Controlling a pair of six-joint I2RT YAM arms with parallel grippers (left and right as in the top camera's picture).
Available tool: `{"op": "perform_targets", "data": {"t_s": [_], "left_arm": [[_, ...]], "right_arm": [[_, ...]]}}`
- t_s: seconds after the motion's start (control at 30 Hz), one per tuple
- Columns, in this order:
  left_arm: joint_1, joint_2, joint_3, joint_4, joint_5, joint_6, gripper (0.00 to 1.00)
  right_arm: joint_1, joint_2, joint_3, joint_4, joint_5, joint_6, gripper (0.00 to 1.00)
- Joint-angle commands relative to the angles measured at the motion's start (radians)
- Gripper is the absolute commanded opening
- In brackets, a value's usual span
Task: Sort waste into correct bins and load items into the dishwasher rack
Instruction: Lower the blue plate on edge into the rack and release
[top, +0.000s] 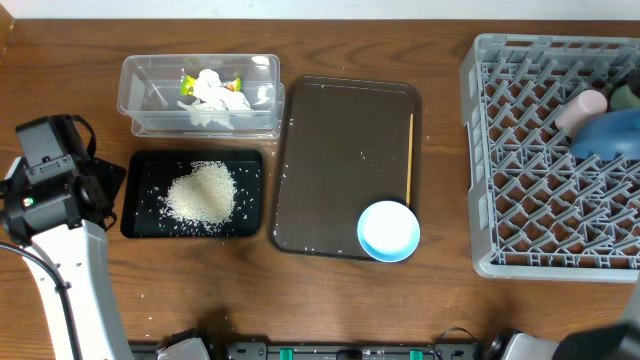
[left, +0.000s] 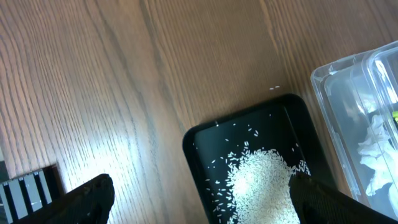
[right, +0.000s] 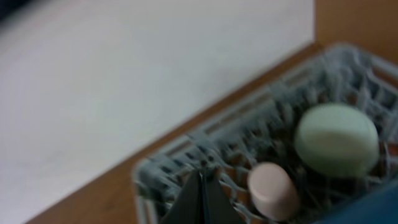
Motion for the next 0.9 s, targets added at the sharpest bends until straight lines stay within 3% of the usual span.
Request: {"op": "perform_targets", "data": {"t_s": [0.0, 0.87], "left_arm": [[0.004, 0.003, -0.001, -0.003, -0.005, -0.002, 0.92], [0.004, 0.003, -0.001, -0.003, -0.005, -0.002, 0.92]], "right_arm": [[0.000, 0.059, 0.000, -0.024, 0.104, -0.019, 0.01], [-0.018, -0.070, 0.000, -0.401, 0.166, 0.071, 0.01]]}}
